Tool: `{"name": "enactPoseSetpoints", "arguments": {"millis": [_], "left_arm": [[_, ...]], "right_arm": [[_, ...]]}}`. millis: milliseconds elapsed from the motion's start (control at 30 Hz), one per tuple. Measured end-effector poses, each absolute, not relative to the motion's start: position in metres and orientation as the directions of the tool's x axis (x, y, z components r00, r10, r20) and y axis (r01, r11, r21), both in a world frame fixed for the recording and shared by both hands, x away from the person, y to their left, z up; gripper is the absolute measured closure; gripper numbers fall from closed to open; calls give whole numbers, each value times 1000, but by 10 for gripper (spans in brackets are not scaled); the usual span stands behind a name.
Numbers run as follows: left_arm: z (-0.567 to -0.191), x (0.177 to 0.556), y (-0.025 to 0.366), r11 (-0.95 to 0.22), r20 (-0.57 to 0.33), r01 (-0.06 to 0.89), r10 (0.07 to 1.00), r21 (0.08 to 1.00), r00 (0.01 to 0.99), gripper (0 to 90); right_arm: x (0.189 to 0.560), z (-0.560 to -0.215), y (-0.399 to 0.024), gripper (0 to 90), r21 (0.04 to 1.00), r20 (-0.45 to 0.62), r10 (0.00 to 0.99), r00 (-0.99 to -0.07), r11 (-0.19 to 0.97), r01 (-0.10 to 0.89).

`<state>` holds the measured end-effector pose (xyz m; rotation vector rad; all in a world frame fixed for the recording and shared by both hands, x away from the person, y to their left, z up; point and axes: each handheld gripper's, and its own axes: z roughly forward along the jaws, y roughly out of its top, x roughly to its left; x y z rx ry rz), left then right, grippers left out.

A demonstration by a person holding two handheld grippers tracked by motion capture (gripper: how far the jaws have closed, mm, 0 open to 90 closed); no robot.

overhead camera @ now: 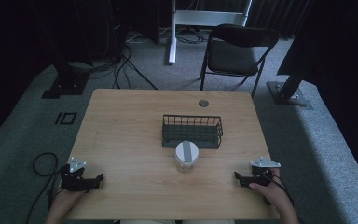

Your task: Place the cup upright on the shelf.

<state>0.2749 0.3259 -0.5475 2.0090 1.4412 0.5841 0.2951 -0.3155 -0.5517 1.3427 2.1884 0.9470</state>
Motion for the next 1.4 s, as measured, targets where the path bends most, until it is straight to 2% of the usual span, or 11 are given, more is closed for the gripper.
{"name": "enactPoseSetpoints", "arguments": {"millis": [833,1167,1400], "left_arm": [[-548,274,327,-244,12,685,946,686,325,6],[-548,274,327,-244,12,686,946,686,325,5],[-548,274,327,-244,12,686,946,685,325,5]], "right_arm": [[296,-552,-317,113,725,10,883,-470,317,611],[296,-552,-316,114,725,13,906,-424,283,628],[294,-548,-314,115,742,10,889,-458,300,599]]}}
